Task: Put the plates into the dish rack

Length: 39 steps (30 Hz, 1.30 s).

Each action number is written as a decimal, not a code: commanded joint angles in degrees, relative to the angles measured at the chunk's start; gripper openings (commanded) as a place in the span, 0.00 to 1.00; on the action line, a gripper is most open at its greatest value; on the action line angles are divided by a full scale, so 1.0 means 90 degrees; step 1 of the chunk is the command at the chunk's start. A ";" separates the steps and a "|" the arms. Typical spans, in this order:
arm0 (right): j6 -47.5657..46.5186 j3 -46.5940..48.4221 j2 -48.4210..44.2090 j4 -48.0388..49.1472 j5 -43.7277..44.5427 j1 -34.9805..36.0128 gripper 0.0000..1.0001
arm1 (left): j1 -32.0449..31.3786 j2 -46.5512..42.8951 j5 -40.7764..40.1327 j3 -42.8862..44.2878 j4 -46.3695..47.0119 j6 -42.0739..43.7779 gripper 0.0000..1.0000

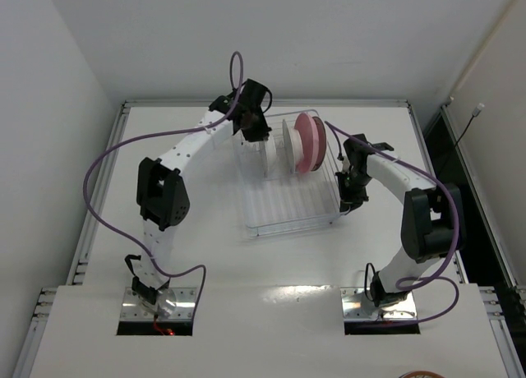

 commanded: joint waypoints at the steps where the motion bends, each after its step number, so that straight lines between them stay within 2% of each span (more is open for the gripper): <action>1: 0.0268 -0.0082 -0.0219 0.0022 0.0145 -0.0181 0.09 | -0.0036 0.0205 -0.0446 0.0602 -0.0683 0.0400 0.00; 5: 0.0268 -0.0082 -0.0219 0.0080 0.0086 -0.0181 0.09 | -0.0036 0.0206 -0.0126 0.0467 -0.0392 0.0537 0.02; 9: 0.0268 -0.0082 -0.0219 0.0081 0.0028 -0.0181 0.09 | -0.0036 0.0079 0.0392 0.0407 0.0019 0.0596 0.26; 10: 0.0268 -0.0082 -0.0219 0.0081 0.0028 -0.0181 0.09 | -0.0036 0.0021 0.0490 0.0407 0.0184 0.0596 0.41; 12: 0.0268 -0.0082 -0.0219 0.0081 0.0028 -0.0181 0.12 | -0.0036 0.0020 0.0637 0.0465 0.0264 0.0655 0.57; 13: 0.0268 -0.0024 -0.0296 0.0081 0.0028 -0.0181 0.12 | -0.0036 -0.0038 0.0734 0.0466 0.0389 0.0655 0.68; 17: 0.0268 0.0113 -0.0433 0.0081 0.0028 -0.0181 0.20 | -0.0036 -0.0174 0.0950 0.0534 0.0557 0.0723 0.83; 20: 0.0336 0.0172 -0.0628 0.0022 0.0164 -0.0181 0.39 | -0.0036 -0.0389 0.1116 0.0467 0.0838 0.0791 0.88; 21: 0.0404 0.0172 -0.0784 0.0022 0.0165 -0.0181 0.53 | -0.0036 -0.0457 0.1174 0.0466 0.0927 0.0869 0.89; 22: 0.0405 0.0250 -0.0862 0.0022 0.0232 -0.0181 0.60 | -0.0036 -0.0642 0.1252 0.0273 0.1170 0.0927 1.00; 23: 0.0463 0.0318 -0.1028 0.0022 0.0301 -0.0181 0.65 | -0.0036 -0.0740 0.1253 0.0184 0.1278 0.1005 1.00; 29: 0.0600 0.0436 -0.1312 -0.0036 0.0370 -0.0181 0.65 | -0.0036 -0.1326 0.1165 -0.0207 0.1426 0.1249 1.00; 31: 0.0600 0.0378 -0.1371 -0.0036 0.0302 -0.0181 0.60 | 0.0110 -0.1590 0.1019 -0.0461 0.1426 0.1308 1.00; 34: 0.0718 0.0212 -0.1371 0.0100 0.0234 -0.0123 0.31 | 0.0364 -0.2029 0.0901 -0.0920 0.1552 0.1309 1.00; 39: 0.0776 -0.0218 -0.1244 0.0480 0.0223 -0.0123 0.30 | 0.0861 -0.2508 0.0726 -0.1516 0.1416 0.1367 1.00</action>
